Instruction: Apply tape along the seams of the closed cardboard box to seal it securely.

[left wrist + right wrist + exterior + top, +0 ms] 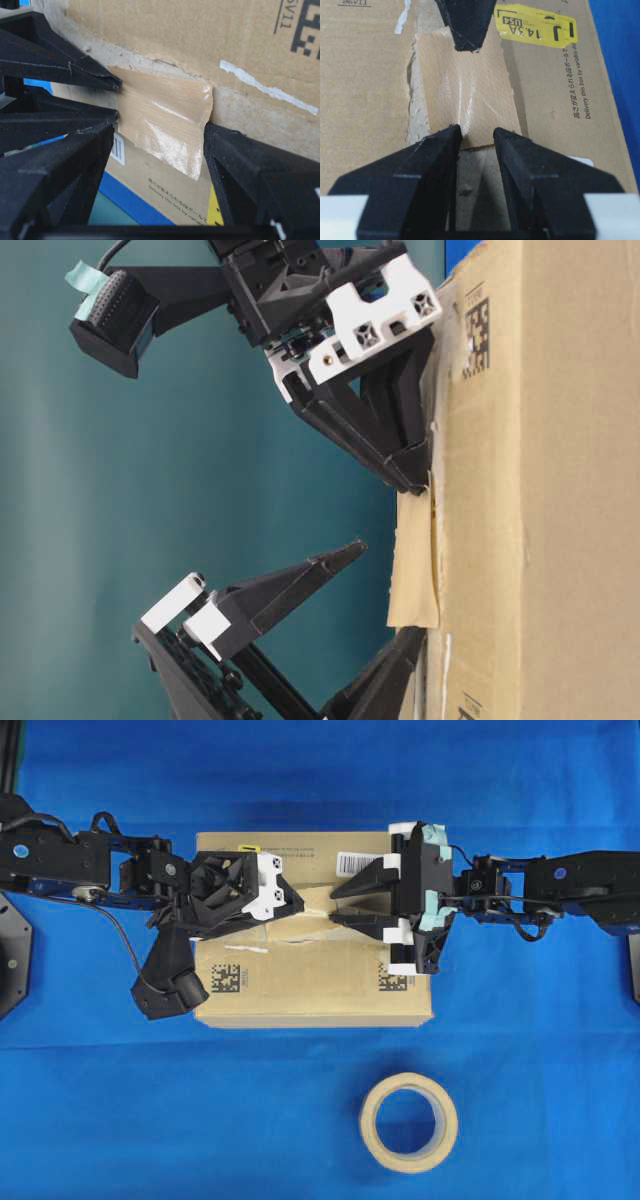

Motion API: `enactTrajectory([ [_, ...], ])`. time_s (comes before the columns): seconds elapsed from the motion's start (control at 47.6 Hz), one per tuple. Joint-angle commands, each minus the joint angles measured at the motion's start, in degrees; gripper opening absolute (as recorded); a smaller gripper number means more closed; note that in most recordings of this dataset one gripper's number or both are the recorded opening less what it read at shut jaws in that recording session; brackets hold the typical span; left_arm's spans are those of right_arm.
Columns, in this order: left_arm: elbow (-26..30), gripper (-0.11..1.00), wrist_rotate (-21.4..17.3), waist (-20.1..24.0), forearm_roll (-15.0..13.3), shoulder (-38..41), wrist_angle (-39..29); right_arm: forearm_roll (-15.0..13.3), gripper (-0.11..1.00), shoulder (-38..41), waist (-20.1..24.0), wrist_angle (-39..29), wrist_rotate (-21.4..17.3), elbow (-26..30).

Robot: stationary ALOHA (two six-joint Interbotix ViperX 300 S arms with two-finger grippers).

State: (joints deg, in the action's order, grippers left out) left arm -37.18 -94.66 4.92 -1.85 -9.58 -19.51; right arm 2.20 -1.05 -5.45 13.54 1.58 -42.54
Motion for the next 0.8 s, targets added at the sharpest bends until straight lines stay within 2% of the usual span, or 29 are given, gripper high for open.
enactTrajectory([
  [0.0, 1.05, 0.7, 0.09, 0.09, -0.09, -0.62, -0.62, 0.09, 0.42, -0.44, -0.09, -0.7, 0.09, 0.62],
  [0.462, 1.14, 0.7, 0.09, 0.09, 0.0, -1.05, -1.49, 0.09, 0.42, -0.44, -0.09, -1.58, 0.09, 0.62],
  [0.672, 0.0, 0.69, 0.26, 0.44, -0.09, -3.08, 0.53, 0.18, 0.42, -0.79, 0.09, -2.9, 0.0, 0.53],
  [0.777, -1.32, 0.69, 1.67, 0.53, -0.09, -5.36, 3.78, 0.09, 0.42, -2.11, 0.44, -3.87, 0.09, 0.53],
])
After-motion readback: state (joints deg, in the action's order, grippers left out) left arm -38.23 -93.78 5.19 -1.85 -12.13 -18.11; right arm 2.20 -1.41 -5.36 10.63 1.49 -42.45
